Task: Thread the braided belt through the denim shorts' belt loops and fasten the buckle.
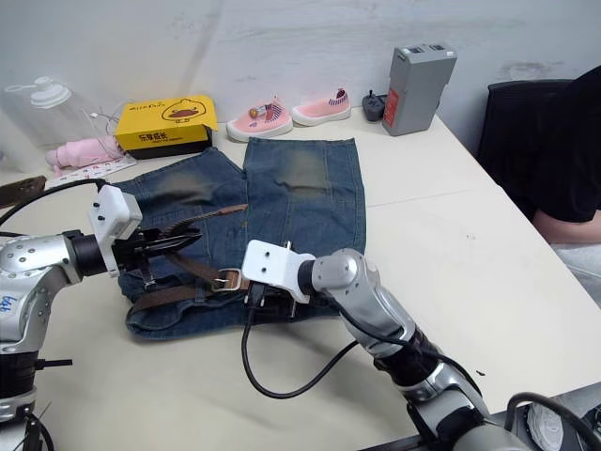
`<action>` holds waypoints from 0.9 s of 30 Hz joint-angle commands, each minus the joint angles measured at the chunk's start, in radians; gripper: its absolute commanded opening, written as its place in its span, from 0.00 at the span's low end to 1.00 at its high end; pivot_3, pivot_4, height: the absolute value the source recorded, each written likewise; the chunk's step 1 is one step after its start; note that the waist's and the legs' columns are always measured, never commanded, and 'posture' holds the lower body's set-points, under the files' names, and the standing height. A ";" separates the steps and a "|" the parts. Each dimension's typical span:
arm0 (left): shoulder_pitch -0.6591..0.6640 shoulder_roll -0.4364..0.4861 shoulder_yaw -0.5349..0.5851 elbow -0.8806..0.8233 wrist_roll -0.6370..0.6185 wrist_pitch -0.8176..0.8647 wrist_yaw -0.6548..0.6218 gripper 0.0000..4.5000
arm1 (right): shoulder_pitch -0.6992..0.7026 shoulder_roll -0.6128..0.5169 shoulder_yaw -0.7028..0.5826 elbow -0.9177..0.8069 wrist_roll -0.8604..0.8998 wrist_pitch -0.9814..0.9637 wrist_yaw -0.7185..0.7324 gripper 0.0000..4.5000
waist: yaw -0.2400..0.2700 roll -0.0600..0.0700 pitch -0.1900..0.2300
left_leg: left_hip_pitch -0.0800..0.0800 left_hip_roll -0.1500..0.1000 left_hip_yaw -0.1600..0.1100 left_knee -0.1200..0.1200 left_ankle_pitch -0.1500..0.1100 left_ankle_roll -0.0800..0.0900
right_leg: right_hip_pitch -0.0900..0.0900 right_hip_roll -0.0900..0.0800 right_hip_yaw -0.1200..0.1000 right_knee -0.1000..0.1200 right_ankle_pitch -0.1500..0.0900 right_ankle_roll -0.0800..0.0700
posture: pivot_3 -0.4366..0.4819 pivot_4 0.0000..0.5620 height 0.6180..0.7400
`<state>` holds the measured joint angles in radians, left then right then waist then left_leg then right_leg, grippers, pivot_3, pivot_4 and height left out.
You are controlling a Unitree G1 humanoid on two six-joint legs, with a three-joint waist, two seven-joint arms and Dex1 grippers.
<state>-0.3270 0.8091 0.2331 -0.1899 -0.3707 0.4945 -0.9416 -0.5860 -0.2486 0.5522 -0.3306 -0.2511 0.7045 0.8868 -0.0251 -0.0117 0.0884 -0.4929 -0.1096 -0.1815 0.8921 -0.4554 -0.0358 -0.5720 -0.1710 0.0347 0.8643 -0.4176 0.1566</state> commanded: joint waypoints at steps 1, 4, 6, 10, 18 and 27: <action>-0.024 0.015 0.010 -0.028 -0.018 0.001 0.013 0.00 | 0.017 0.009 0.015 -0.046 -0.037 -0.060 -0.094 0.99 | 0.000 -0.001 0.001 | 0.000 0.000 0.000 0.000 0.000 0.000 | 0.000 0.000 0.000 0.000 0.000 0.000 | 0.48 0.27 0.15; -0.024 0.013 -0.003 -0.025 -0.014 -0.005 0.014 0.00 | 0.018 0.019 0.004 -0.040 -0.035 -0.105 -0.144 0.99 | 0.001 -0.001 0.001 | 0.000 0.000 0.000 0.001 0.000 0.000 | 0.000 0.000 0.000 0.000 0.000 0.000 | 0.48 0.27 0.15; -0.019 0.014 -0.015 -0.024 -0.004 -0.016 0.012 0.00 | 0.011 0.025 -0.024 -0.047 -0.023 -0.137 -0.175 0.99 | 0.001 -0.001 0.002 | 0.000 0.000 0.000 0.001 0.000 0.000 | 0.000 0.000 0.000 0.000 0.000 0.000 | 0.48 0.27 0.15; -0.006 0.011 -0.035 -0.026 0.010 -0.030 0.017 0.00 | 0.016 0.020 -0.100 -0.122 0.044 -0.142 -0.165 0.99 | 0.003 -0.001 0.002 | 0.000 0.000 0.000 0.001 0.000 0.000 | 0.000 0.000 0.000 0.000 0.000 0.000 | 0.48 0.27 0.15; 0.029 0.015 -0.093 -0.007 0.075 -0.112 0.013 0.00 | 0.022 -0.031 -0.199 -0.205 0.101 -0.112 -0.172 0.99 | 0.010 -0.001 0.003 | 0.000 0.000 0.000 0.001 0.000 0.000 | 0.000 0.000 0.000 0.000 0.000 0.000 | 0.48 0.27 0.15; 0.021 0.012 -0.104 0.003 0.079 -0.139 0.003 0.00 | -0.052 -0.132 -0.095 -0.081 -0.045 -0.367 -0.209 0.99 | 0.026 -0.002 0.004 | -0.001 0.000 0.001 0.002 0.000 0.000 | 0.000 0.000 0.000 0.000 0.000 0.000 | 0.48 0.27 0.15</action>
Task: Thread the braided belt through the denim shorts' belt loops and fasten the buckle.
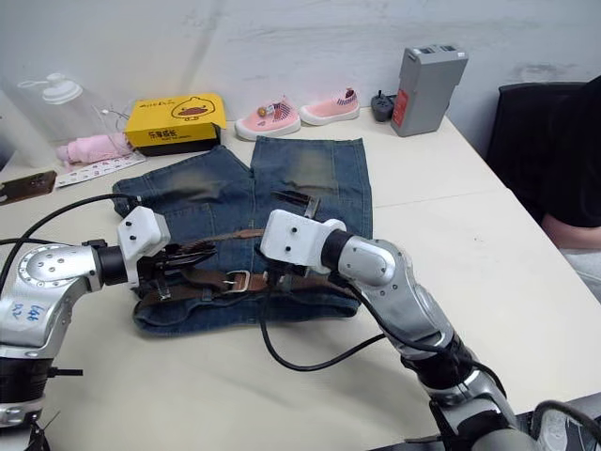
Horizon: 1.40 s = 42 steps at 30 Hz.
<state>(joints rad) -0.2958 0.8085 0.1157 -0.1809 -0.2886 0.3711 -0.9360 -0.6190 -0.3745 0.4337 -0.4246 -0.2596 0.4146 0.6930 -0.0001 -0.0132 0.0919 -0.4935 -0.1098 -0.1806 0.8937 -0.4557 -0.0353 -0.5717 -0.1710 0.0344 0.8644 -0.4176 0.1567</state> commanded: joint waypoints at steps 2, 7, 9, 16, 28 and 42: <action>-0.007 0.016 0.011 -0.006 0.001 -0.021 -0.005 0.00 | -0.025 -0.007 0.030 0.029 -0.046 -0.109 -0.016 0.99 | 0.001 -0.001 0.001 | -0.001 0.000 0.000 0.000 0.000 0.000 | 0.000 0.000 0.000 0.000 0.000 0.000 | 0.48 0.27 0.15; 0.001 0.017 0.012 -0.009 0.002 -0.027 -0.008 0.00 | -0.031 -0.003 0.039 0.059 -0.065 -0.155 -0.010 0.81 | 0.001 -0.001 0.002 | -0.001 0.000 0.000 0.001 0.000 0.000 | 0.000 0.000 0.000 0.000 0.000 0.000 | 0.48 0.27 0.15; 0.005 0.017 0.012 -0.012 0.002 -0.029 -0.008 0.00 | -0.032 0.001 0.039 0.066 -0.071 -0.165 -0.009 0.62 | 0.001 -0.001 0.002 | -0.001 0.000 0.000 0.001 0.000 0.000 | 0.000 0.000 0.000 0.000 0.000 0.000 | 0.48 0.27 0.15; 0.008 0.014 0.013 -0.014 -0.002 -0.034 -0.012 0.00 | -0.023 0.015 0.042 0.071 -0.080 -0.170 0.007 0.02 | 0.001 -0.001 0.002 | -0.001 0.000 0.000 0.001 0.000 0.000 | 0.000 0.000 0.000 0.000 0.000 0.000 | 0.48 0.27 0.15; -0.002 0.001 0.111 -0.069 -0.120 0.067 0.018 0.68 | -0.004 0.019 0.061 0.070 -0.097 -0.151 0.028 0.00 | 0.000 -0.001 0.002 | -0.001 0.000 0.000 0.001 0.000 0.000 | 0.000 0.000 0.000 0.000 0.000 0.000 | 0.48 0.27 0.15; 0.061 -0.031 0.026 -0.088 0.012 -0.118 0.072 0.68 | -0.009 0.060 0.073 0.075 -0.097 -0.093 0.049 0.00 | 0.003 -0.002 0.003 | -0.001 -0.001 0.000 0.002 0.000 0.000 | 0.000 0.000 0.000 0.001 0.000 0.000 | 0.48 0.27 0.15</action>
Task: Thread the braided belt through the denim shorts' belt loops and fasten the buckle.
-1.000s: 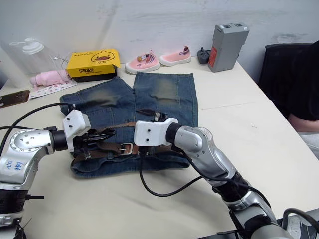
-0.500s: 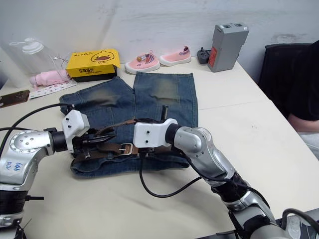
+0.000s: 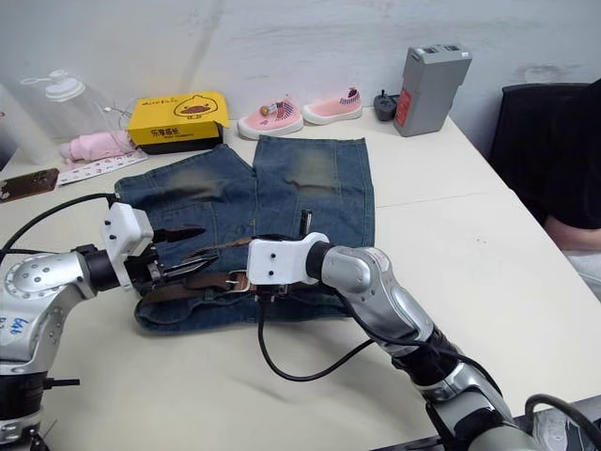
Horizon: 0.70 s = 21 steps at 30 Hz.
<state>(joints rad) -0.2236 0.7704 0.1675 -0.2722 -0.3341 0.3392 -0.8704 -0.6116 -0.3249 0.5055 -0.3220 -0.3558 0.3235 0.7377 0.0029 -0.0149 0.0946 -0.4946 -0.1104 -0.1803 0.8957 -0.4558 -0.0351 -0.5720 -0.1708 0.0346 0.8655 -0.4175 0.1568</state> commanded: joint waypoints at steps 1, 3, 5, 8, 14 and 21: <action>-0.015 0.010 -0.041 0.020 0.090 -0.118 0.012 0.68 | -0.016 0.011 0.001 -0.028 -0.001 0.001 0.005 0.00 | 0.000 0.000 0.000 | 0.000 0.000 0.000 0.000 0.000 0.000 | 0.000 0.000 0.000 0.000 0.000 0.000 | 0.48 0.27 0.15; -0.012 0.029 -0.078 0.053 0.160 -0.192 0.007 0.68 | -0.017 0.014 0.001 -0.030 -0.003 0.006 0.005 0.00 | 0.001 0.000 0.000 | 0.000 0.000 0.000 0.000 0.000 0.000 | 0.000 0.000 0.000 0.000 0.000 0.000 | 0.48 0.27 0.15; -0.018 0.018 -0.078 0.074 0.169 -0.220 0.017 0.68 | -0.017 0.017 0.001 -0.034 -0.004 0.013 0.005 0.00 | 0.000 0.000 0.000 | 0.000 0.000 0.000 0.000 0.000 0.000 | 0.000 0.000 0.000 0.000 0.000 0.000 | 0.48 0.27 0.15; -0.033 0.006 -0.067 0.087 0.156 -0.252 0.020 0.52 | -0.015 0.019 0.000 -0.040 -0.006 0.020 0.006 0.00 | 0.000 0.000 0.000 | 0.000 0.000 0.000 0.000 0.000 0.000 | -0.001 0.000 0.000 0.001 0.000 0.000 | 0.48 0.27 0.15; -0.025 0.009 -0.064 0.079 0.160 -0.284 0.020 0.01 | -0.012 0.018 0.000 -0.046 -0.008 0.027 0.006 0.00 | 0.000 0.000 0.000 | 0.000 0.000 0.000 0.000 0.000 0.000 | -0.001 0.000 0.000 0.001 0.000 0.000 | 0.48 0.27 0.15; 0.013 -0.006 -0.049 0.067 0.166 -0.280 0.060 0.01 | -0.009 0.021 0.001 -0.047 -0.008 0.030 0.010 0.00 | -0.001 0.000 0.000 | 0.000 0.000 0.000 0.000 0.000 0.000 | -0.001 0.000 0.000 0.001 0.000 0.000 | 0.48 0.27 0.15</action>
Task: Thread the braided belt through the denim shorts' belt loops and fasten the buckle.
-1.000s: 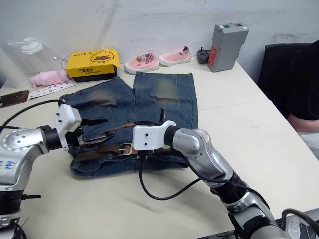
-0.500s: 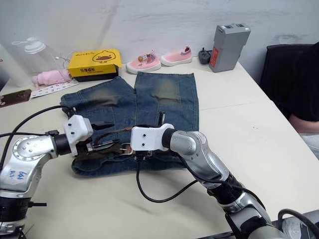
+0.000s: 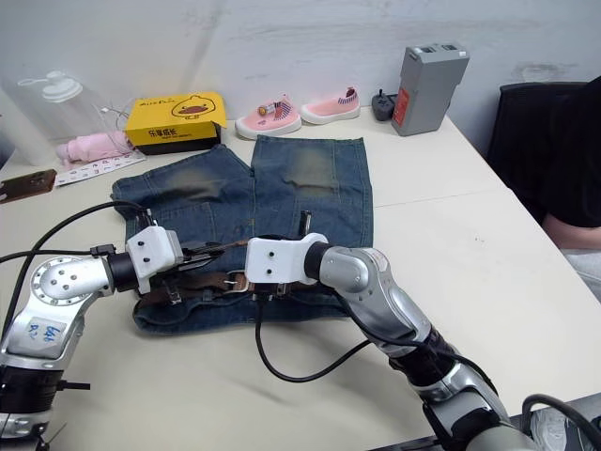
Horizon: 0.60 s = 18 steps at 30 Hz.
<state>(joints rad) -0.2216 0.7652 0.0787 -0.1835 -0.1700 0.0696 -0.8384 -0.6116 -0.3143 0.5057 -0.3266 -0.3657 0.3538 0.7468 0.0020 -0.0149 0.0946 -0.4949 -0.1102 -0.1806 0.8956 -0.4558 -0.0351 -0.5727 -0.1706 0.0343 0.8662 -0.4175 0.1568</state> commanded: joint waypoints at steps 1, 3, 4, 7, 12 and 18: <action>0.015 -0.005 0.046 -0.018 -0.001 -0.009 0.036 0.01 | -0.008 0.012 0.000 -0.045 0.005 0.002 0.002 0.00 | 0.000 0.000 0.000 | 0.000 0.000 0.000 0.000 0.000 0.000 | 0.000 0.000 0.000 0.000 0.000 0.000 | 0.48 0.27 0.15; 0.017 -0.010 0.060 -0.010 -0.011 0.001 0.052 0.01 | -0.002 0.024 -0.009 -0.053 0.016 0.012 -0.003 0.00 | 0.000 0.000 0.000 | 0.000 0.000 0.000 0.000 0.000 0.000 | 0.000 0.000 0.000 0.000 0.000 0.000 | 0.48 0.27 0.15; 0.018 -0.010 0.067 -0.007 -0.013 0.000 0.055 0.00 | 0.003 0.035 -0.019 -0.061 0.022 0.021 -0.013 0.09 | 0.000 0.000 0.000 | 0.000 0.000 0.000 0.000 0.000 0.000 | 0.000 0.000 0.000 0.000 0.000 0.000 | 0.48 0.27 0.15; 0.021 -0.018 0.097 -0.009 -0.032 0.009 0.070 0.00 | 0.019 0.054 -0.033 -0.087 0.052 0.071 -0.002 0.35 | -0.001 0.000 0.000 | 0.000 0.000 0.000 0.000 0.000 0.000 | 0.000 0.000 0.000 0.000 0.000 0.000 | 0.48 0.27 0.15; -0.010 -0.044 0.161 -0.039 -0.108 0.093 0.111 0.00 | 0.064 0.017 -0.009 -0.135 0.061 0.096 0.029 0.85 | 0.001 0.000 0.000 | 0.000 0.000 0.000 0.000 0.000 0.000 | 0.000 0.000 0.000 0.000 0.000 0.000 | 0.48 0.27 0.15; -0.042 -0.045 0.175 -0.063 -0.147 0.160 0.132 0.00 | 0.105 -0.023 0.049 -0.108 0.028 0.040 0.032 0.97 | 0.000 0.000 0.000 | 0.000 0.000 0.000 0.001 0.000 0.000 | 0.001 0.000 0.000 0.000 0.000 0.000 | 0.48 0.27 0.15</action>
<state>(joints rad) -0.2399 0.7170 0.2182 -0.2001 -0.2911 0.2171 -0.7219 -0.5134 -0.3318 0.5375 -0.4243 -0.3248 0.4310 0.7818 0.0022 -0.0154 0.0944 -0.4946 -0.1102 -0.1810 0.8959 -0.4558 -0.0351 -0.5721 -0.1708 0.0342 0.8658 -0.4173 0.1573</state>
